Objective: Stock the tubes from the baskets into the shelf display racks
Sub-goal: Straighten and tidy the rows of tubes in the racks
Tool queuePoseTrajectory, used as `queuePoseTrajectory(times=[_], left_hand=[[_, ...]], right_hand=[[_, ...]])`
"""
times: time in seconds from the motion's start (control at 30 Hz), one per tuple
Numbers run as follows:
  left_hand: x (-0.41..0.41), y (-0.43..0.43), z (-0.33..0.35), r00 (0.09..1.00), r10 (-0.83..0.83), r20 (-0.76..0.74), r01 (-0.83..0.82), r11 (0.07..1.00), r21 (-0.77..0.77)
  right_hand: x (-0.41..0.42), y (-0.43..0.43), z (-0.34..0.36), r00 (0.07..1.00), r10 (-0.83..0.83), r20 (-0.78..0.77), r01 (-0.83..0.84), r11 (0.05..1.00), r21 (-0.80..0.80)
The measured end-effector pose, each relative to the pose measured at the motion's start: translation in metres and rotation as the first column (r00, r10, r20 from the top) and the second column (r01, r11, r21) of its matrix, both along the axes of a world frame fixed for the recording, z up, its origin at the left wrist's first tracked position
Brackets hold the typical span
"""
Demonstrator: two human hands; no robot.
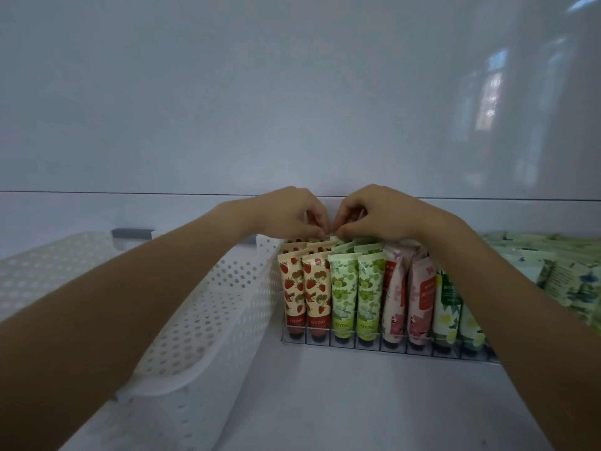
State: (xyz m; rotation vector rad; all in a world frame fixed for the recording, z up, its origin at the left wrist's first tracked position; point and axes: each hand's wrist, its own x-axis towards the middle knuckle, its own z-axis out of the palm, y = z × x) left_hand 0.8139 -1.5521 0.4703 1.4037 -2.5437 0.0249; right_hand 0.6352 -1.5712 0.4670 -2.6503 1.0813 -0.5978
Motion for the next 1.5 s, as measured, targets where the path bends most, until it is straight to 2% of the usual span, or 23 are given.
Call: queuePoseTrajectory(times=[0.13,0.3,0.5,0.67,0.9,1.07,1.13,1.3,1.43,1.5], left_hand=[[0.000,0.002,-0.001,0.998,-0.011,-0.067,0.009,0.999,-0.033],[-0.005,0.006,-0.003,0.997,-0.045,-0.065,0.044,0.999,-0.028],[-0.007,0.006,-0.005,0.999,-0.030,-0.038,0.029,0.999,-0.026],[-0.001,0.002,-0.005,0.997,0.056,-0.058,-0.062,0.992,-0.107],[-0.019,0.000,0.000,0.995,0.001,-0.103,-0.010,0.996,-0.088],[-0.053,-0.014,0.015,0.991,0.014,0.129,-0.008,0.999,-0.050],[-0.064,-0.016,0.018,0.979,0.037,0.203,-0.031,0.999,-0.033],[-0.075,-0.004,0.028,0.966,0.072,0.246,-0.071,0.997,-0.013],[-0.066,0.015,0.036,0.965,0.129,0.227,-0.141,0.989,0.039],[-0.065,0.024,0.035,0.959,0.164,0.233,-0.185,0.980,0.072]], right_hand=[[-0.017,-0.001,0.012,0.999,-0.050,0.002,0.050,0.999,-0.010],[-0.020,-0.001,0.010,0.976,-0.069,-0.205,0.089,0.992,0.087],[-0.018,0.001,0.010,0.978,-0.062,-0.201,0.083,0.992,0.096],[-0.034,-0.003,0.021,0.988,-0.141,-0.068,0.144,0.989,0.036],[-0.041,-0.009,0.014,0.951,-0.265,-0.159,0.268,0.963,-0.005],[-0.035,-0.011,0.010,0.932,-0.307,-0.192,0.292,0.951,-0.103],[-0.038,-0.008,0.013,0.939,-0.288,-0.189,0.274,0.957,-0.100],[-0.062,0.012,0.041,0.983,-0.135,-0.123,0.134,0.991,-0.020],[-0.061,0.033,0.054,0.963,0.026,-0.268,0.026,0.982,0.190],[-0.057,0.039,0.052,0.945,0.056,-0.322,0.010,0.980,0.199]])
